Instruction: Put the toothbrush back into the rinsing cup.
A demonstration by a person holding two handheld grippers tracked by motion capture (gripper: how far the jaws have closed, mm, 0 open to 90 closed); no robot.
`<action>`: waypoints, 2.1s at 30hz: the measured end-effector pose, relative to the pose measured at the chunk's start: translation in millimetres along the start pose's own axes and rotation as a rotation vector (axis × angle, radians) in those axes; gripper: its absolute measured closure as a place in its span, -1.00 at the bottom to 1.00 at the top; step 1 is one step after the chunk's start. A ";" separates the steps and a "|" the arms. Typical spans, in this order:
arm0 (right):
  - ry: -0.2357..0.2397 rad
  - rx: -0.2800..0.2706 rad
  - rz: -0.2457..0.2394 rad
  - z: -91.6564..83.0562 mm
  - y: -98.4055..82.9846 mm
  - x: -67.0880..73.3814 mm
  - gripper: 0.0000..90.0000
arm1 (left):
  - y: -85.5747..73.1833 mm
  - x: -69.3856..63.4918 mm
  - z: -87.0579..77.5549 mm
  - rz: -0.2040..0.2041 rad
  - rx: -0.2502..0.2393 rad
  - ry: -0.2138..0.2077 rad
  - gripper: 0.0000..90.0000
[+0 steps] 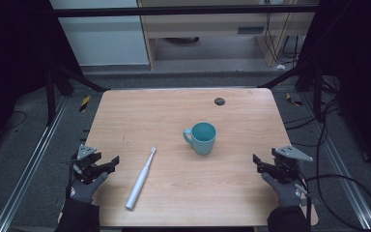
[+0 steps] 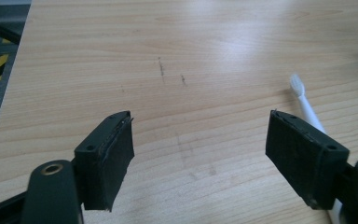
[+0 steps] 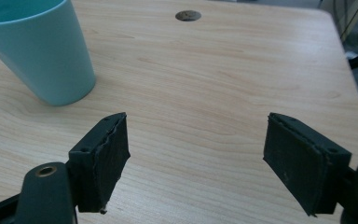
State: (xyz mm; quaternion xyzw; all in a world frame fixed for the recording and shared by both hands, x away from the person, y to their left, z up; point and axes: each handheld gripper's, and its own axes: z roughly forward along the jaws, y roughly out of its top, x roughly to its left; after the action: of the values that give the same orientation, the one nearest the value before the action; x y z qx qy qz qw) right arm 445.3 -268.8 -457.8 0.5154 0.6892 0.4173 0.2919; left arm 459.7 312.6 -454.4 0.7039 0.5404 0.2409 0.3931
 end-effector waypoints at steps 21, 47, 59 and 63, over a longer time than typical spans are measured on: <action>0.003 0.031 -0.051 -2.8 -4.8 18.1 -0.38 | -1.2 -38.1 -8.6 0.056 0.080 -0.149 0.07; 0.013 0.080 -0.067 -0.4 -8.9 21.0 -0.29 | -21.2 -82.2 -9.2 0.148 0.262 -0.297 0.87; 0.015 0.091 -0.061 -0.2 -9.2 21.0 -0.29 | -29.2 -86.2 -3.1 0.165 0.323 -0.312 0.92; 0.015 0.092 -0.064 -0.1 -9.4 20.9 -0.29 | -30.2 -87.4 -2.5 0.175 0.338 -0.316 0.93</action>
State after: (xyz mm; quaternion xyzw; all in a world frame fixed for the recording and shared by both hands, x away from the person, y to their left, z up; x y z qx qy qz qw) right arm 434.6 -250.0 -465.5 0.5029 0.7259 0.3795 0.2759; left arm 414.3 233.6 -470.1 0.8327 0.4418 0.0674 0.3270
